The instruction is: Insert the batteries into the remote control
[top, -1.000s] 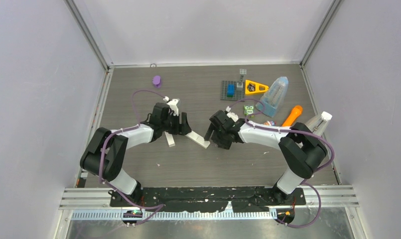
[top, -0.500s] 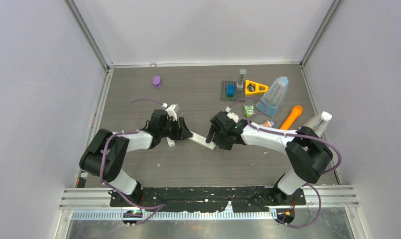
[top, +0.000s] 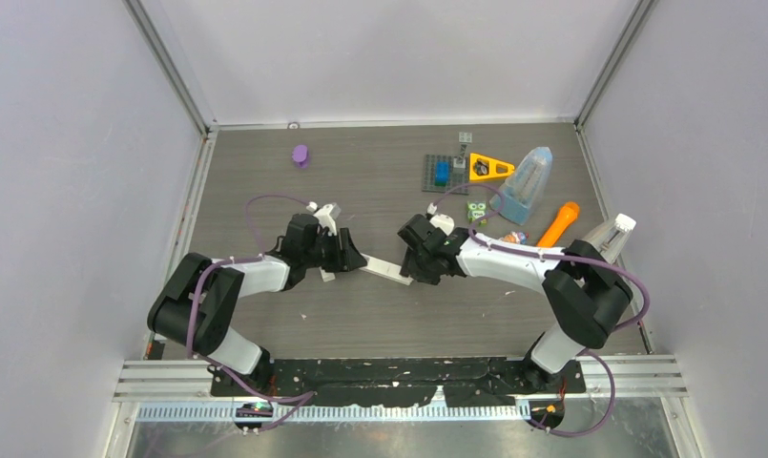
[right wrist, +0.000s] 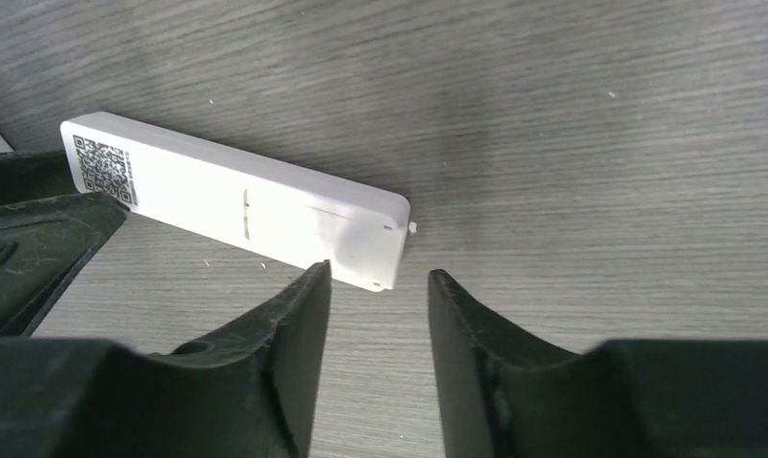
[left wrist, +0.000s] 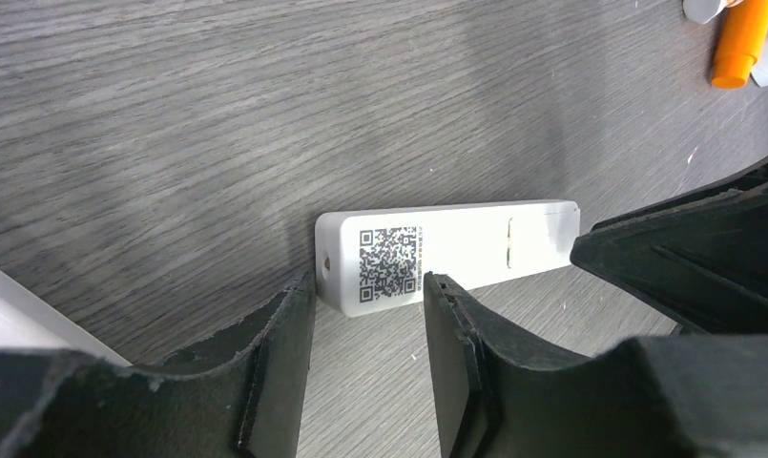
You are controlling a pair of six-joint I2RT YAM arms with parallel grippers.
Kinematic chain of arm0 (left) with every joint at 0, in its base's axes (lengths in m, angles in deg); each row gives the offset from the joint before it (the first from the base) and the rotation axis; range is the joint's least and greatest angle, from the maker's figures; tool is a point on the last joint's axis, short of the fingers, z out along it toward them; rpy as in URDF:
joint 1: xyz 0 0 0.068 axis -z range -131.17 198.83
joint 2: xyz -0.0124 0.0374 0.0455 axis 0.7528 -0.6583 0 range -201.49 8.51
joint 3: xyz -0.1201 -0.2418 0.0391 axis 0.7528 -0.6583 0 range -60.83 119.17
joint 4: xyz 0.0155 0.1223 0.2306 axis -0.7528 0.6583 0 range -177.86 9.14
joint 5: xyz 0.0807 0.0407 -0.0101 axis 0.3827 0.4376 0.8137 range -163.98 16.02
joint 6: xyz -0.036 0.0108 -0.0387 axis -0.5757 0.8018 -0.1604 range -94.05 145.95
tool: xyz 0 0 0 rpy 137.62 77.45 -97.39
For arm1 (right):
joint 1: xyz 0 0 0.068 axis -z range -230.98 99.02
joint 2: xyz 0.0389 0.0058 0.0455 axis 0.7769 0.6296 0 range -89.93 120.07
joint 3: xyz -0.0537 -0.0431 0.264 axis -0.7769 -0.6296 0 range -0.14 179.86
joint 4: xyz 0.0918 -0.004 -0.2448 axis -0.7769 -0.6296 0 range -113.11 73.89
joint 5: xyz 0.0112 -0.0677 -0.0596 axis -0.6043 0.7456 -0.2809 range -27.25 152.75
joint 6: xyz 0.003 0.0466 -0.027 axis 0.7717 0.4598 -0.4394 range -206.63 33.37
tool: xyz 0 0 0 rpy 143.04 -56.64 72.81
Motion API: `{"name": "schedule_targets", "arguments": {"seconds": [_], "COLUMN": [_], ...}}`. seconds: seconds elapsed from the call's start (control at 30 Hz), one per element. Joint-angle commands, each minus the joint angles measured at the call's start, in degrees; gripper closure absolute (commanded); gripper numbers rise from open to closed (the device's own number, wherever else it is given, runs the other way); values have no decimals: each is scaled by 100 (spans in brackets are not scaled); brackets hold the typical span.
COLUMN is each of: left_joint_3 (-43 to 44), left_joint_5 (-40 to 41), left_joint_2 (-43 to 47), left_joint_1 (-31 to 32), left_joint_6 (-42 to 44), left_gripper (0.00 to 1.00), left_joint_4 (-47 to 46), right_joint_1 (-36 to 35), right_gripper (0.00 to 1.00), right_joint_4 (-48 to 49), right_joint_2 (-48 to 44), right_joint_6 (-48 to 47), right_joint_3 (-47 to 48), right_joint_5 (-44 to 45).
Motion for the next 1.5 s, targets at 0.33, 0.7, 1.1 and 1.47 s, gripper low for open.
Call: {"name": "schedule_targets", "arguments": {"seconds": [0.33,0.7,1.1,1.47], "left_joint_3": [-76,-38,-189,-58], "left_joint_5": [34,-272,-926,-765], "left_joint_2": [25,-135,-426,-332], "left_joint_1": [51,51,64,69], "left_joint_6": [49,126,90,131], "left_gripper": [54,56,68,68], "left_joint_4": [176,128,-335,-68], "right_joint_1": [-38,-20,120,154], "right_gripper": [63,70,76,79], "right_joint_4": [36,344,1489,1183], "right_joint_2": [332,401,302,540], "right_joint_6": [11,262,956,869], "right_joint_3": [332,163,-578,-215], "right_joint_5": [164,-82,-487,-555]}}
